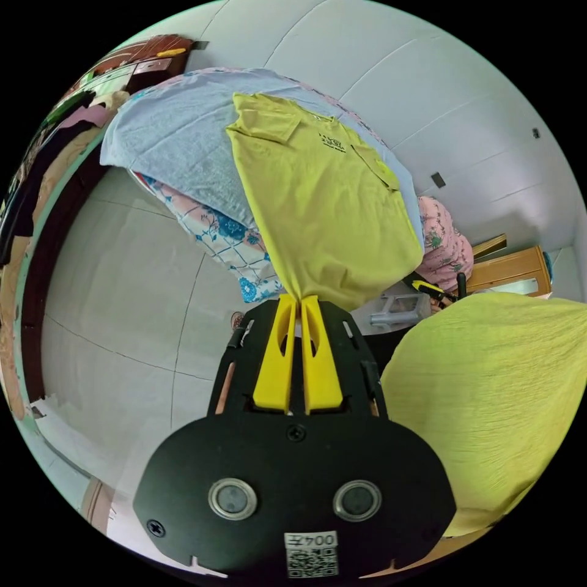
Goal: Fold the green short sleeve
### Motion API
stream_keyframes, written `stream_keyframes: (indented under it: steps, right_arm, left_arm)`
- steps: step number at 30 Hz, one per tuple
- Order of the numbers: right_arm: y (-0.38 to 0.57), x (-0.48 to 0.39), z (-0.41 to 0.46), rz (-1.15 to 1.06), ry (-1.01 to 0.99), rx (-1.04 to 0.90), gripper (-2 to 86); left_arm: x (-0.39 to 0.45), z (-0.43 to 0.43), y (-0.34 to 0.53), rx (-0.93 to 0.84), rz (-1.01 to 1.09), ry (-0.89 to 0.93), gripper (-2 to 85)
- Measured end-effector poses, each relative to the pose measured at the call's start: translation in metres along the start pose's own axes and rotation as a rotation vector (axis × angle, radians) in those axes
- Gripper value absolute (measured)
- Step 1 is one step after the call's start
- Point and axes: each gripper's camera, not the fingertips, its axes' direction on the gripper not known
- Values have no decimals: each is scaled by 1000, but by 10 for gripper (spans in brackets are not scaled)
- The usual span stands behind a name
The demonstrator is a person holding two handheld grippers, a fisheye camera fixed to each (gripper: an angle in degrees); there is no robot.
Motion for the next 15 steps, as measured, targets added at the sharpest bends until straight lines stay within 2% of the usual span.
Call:
stream_keyframes:
  steps: [4, 8, 15]
  right_arm:
    - [-10, 6, 1, -150, 20, -8, 155]
    - [-27, 19, 0, -258, -85, -41, 153]
    - [-50, 25, 12, -405, -135, -103, 157]
  left_arm:
    - [31, -15, -18, -26, 22, -55, 18]
    - [55, -21, -34, -45, 16, -93, 18]
    - [80, -26, -54, -57, -11, -131, 17]
